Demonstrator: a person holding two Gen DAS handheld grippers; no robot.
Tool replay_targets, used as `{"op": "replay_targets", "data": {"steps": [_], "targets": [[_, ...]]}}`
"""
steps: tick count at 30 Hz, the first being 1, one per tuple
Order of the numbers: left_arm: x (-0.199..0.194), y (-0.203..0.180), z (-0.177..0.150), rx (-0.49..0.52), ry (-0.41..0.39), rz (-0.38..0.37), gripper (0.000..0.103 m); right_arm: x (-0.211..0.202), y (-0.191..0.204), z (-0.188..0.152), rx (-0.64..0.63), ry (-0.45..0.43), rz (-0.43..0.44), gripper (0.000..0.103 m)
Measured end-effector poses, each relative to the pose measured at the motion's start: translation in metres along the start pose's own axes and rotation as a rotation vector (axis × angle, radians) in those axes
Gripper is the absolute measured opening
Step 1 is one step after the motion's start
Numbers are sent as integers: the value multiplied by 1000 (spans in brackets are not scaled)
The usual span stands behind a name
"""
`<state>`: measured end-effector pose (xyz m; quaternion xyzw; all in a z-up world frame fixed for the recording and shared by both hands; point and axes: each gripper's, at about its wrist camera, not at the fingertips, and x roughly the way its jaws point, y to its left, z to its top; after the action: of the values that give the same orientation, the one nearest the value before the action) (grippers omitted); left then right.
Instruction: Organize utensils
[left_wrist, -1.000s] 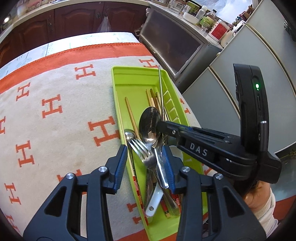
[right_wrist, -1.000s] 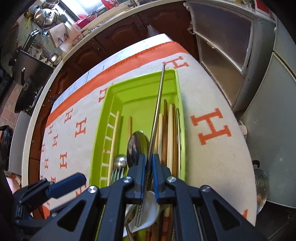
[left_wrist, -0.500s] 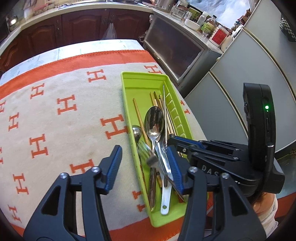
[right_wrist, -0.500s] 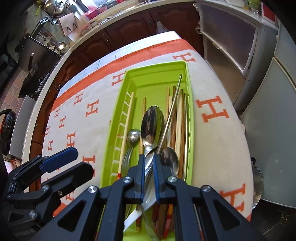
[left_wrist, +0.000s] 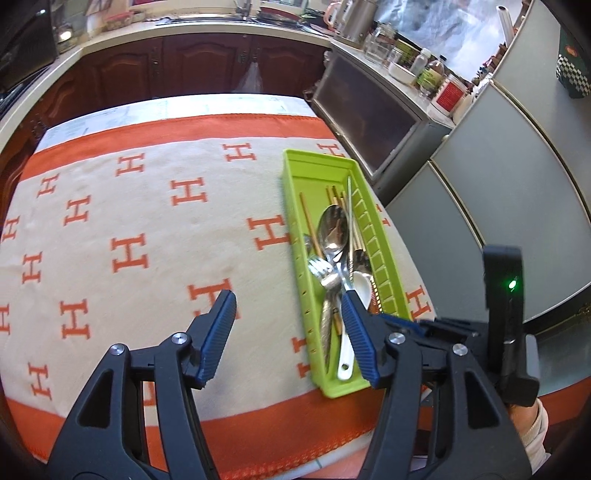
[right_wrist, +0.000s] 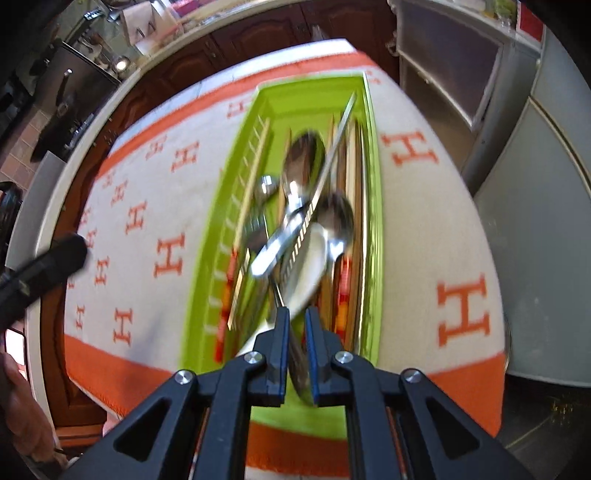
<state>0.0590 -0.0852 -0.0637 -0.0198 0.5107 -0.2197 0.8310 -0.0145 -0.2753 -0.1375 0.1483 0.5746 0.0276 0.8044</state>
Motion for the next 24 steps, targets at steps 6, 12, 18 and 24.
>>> {"op": "replay_targets", "data": {"steps": [6,12,18,24], "targets": [[-3,8,-12,-13,14,3,57,8,-1,-9,50,-3,62,10],[-8,7,-16,-13,10,-8,57,17,5,-1,142,-6,130,7],[-7,7,-16,-16,15,-17,57,24,15,0,197,15,222,10],[-6,4,-18,-5,20,-19,57,23,19,0,148,-41,61,10]]}}
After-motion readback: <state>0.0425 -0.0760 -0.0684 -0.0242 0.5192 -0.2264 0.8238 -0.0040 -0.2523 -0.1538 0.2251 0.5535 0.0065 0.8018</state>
